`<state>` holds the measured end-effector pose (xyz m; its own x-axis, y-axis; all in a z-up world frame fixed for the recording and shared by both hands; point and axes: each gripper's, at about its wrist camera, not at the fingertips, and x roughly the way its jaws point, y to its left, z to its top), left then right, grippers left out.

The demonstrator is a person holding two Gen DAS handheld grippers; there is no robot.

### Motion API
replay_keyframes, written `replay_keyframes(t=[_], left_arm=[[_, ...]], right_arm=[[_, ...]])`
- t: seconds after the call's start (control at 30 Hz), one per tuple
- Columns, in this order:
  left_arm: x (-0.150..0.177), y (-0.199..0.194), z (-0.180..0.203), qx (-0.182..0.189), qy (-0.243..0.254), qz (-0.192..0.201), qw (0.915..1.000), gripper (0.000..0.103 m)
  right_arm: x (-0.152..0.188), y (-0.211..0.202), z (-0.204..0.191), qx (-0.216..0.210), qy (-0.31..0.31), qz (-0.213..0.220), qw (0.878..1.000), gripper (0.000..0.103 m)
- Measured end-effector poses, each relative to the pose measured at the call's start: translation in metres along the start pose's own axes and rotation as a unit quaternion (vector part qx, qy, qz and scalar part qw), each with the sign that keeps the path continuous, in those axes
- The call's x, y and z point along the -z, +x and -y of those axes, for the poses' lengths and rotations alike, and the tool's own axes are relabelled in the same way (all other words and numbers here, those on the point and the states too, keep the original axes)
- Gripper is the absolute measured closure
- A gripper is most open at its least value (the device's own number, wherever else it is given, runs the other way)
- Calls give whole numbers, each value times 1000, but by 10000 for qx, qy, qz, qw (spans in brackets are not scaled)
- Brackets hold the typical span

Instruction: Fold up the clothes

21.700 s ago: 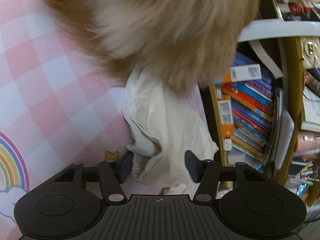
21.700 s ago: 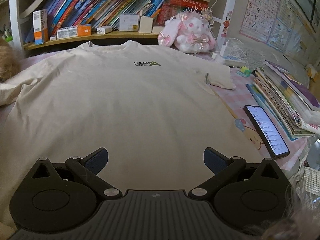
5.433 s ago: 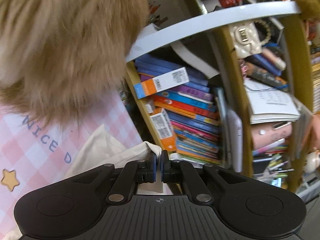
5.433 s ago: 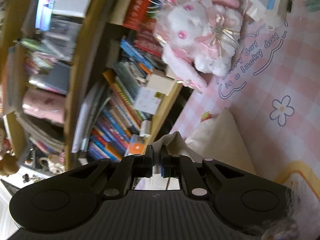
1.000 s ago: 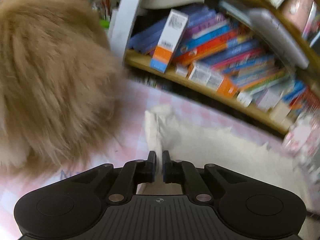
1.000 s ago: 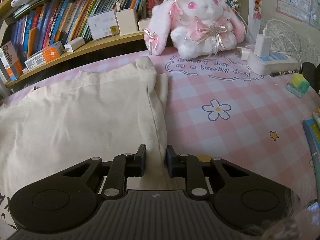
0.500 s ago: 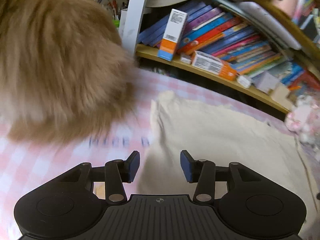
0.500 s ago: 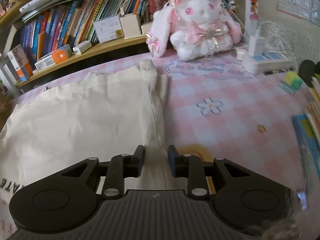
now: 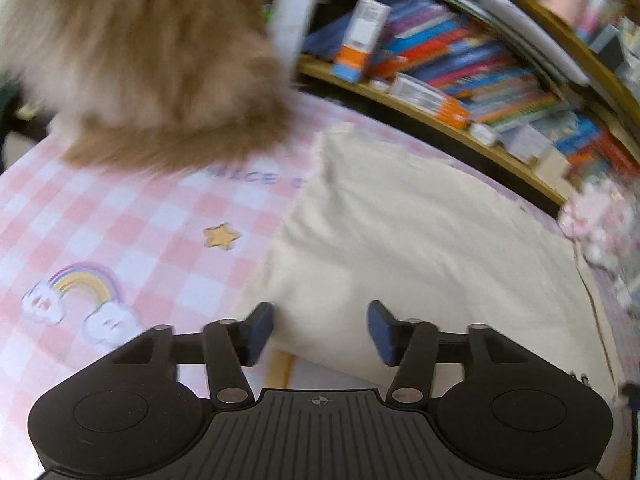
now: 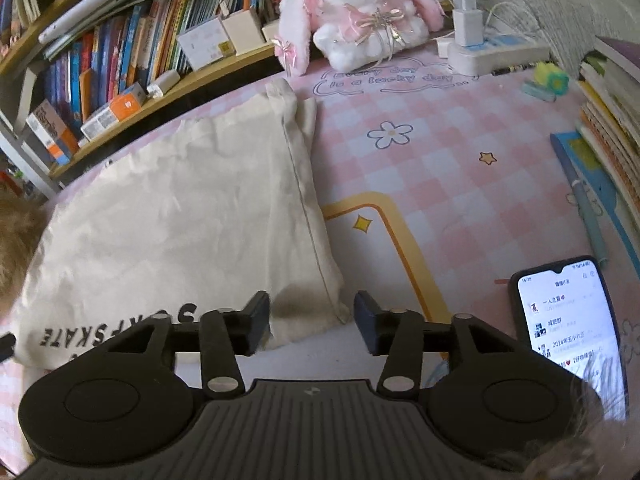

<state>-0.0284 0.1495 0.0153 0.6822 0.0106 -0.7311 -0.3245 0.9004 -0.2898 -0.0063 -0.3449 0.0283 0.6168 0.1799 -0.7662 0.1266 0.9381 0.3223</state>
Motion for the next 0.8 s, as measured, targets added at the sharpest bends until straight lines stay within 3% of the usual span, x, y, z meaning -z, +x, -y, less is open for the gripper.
replay_keyframes(t=[0.13,0.23,0.33,0.47,0.63,0.8], left_arm=[[2,1,-17,-34,-680,-111,9976,44],[6,-1,-26,-19,-990,-143,9950,44],[8,-3,-30,-82,-1031,-141,9945,44],[8,-4,-35,-72,-1143,-126,9933,44],[10,-2,-41,59,-1444,-129,9894,42],[10,-1,-48,211,-1978,-100,9800,43]], right_arm=[[0,5,2,1,74,-64,10000,52],[1,9,1,45,25,-107,9999,61],[-1,4,-2,-108,-92,-26,9999,93],[-8,-16,-2,-229,-155,335,9991,93],[1,13,2,218,-354,-164,9990,93],[5,16,-2,340,-636,-118,9973,93]])
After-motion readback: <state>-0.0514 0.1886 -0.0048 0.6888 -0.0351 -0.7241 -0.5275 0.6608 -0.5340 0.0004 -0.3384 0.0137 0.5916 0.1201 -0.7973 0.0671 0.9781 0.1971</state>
